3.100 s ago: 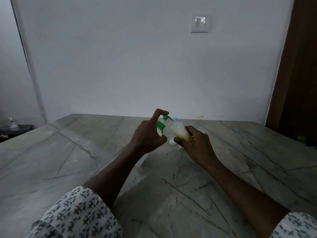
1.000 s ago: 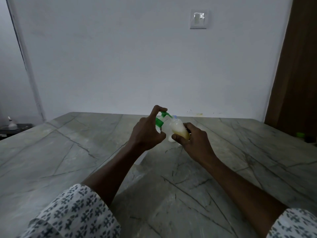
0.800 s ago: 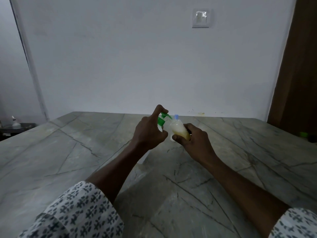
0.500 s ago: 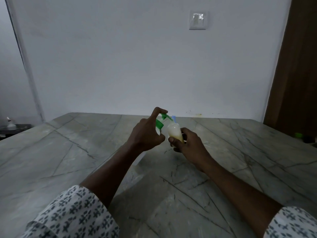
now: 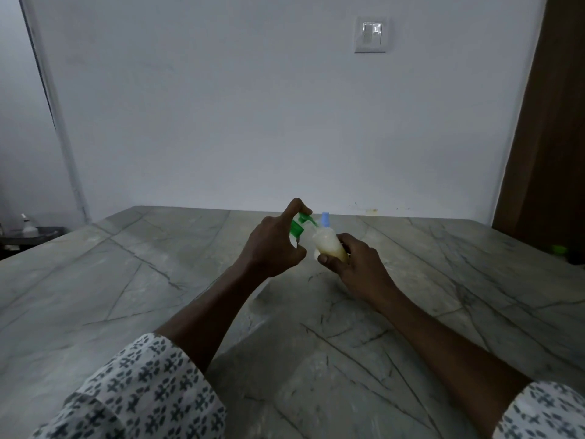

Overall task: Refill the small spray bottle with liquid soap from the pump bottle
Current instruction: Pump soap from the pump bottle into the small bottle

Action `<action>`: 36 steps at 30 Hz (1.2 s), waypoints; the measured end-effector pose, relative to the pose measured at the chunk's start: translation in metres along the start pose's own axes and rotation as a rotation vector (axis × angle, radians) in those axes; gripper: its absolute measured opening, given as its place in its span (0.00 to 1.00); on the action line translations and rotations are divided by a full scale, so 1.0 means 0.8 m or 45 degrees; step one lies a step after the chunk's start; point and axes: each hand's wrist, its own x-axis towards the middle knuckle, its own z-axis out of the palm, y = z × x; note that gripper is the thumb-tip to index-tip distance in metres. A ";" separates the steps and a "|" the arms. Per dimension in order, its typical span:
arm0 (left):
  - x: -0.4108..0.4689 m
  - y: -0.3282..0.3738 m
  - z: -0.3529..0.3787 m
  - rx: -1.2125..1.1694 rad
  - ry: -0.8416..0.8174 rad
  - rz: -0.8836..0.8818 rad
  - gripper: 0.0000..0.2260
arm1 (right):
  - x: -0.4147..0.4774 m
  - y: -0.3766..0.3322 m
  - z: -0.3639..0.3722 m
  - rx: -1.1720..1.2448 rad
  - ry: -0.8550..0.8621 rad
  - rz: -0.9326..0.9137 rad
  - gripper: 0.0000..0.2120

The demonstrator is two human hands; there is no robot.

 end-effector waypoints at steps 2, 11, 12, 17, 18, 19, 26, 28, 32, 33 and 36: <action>0.001 -0.001 -0.001 -0.007 -0.035 -0.011 0.27 | 0.002 0.001 -0.006 -0.061 0.016 -0.028 0.26; 0.000 -0.005 -0.003 0.018 -0.026 0.019 0.31 | 0.005 0.005 -0.012 -0.088 0.080 -0.063 0.22; 0.000 -0.004 -0.002 0.036 -0.014 0.025 0.30 | 0.005 0.004 -0.011 -0.088 0.077 -0.066 0.23; 0.000 -0.003 0.001 0.078 0.084 0.027 0.27 | 0.003 -0.002 -0.008 -0.066 0.062 -0.070 0.23; 0.000 -0.003 0.002 0.085 0.091 0.024 0.26 | 0.002 -0.002 -0.006 -0.064 0.057 -0.064 0.24; -0.001 -0.003 0.003 0.088 0.090 0.021 0.26 | 0.002 -0.002 -0.006 -0.064 0.050 -0.060 0.24; 0.001 -0.004 0.002 0.050 0.013 -0.007 0.31 | 0.003 -0.004 -0.007 -0.055 0.074 -0.037 0.24; 0.000 -0.003 0.000 0.029 0.012 0.006 0.33 | 0.003 -0.004 -0.008 -0.057 0.082 -0.037 0.24; -0.001 -0.001 -0.001 0.005 0.030 0.008 0.31 | 0.003 -0.002 -0.008 -0.057 0.083 -0.050 0.25; -0.001 0.000 0.000 0.005 0.036 0.004 0.30 | 0.003 -0.002 -0.008 -0.059 0.082 -0.051 0.25; -0.001 0.004 0.002 0.013 0.054 -0.010 0.28 | 0.003 -0.002 -0.007 -0.074 0.071 -0.053 0.26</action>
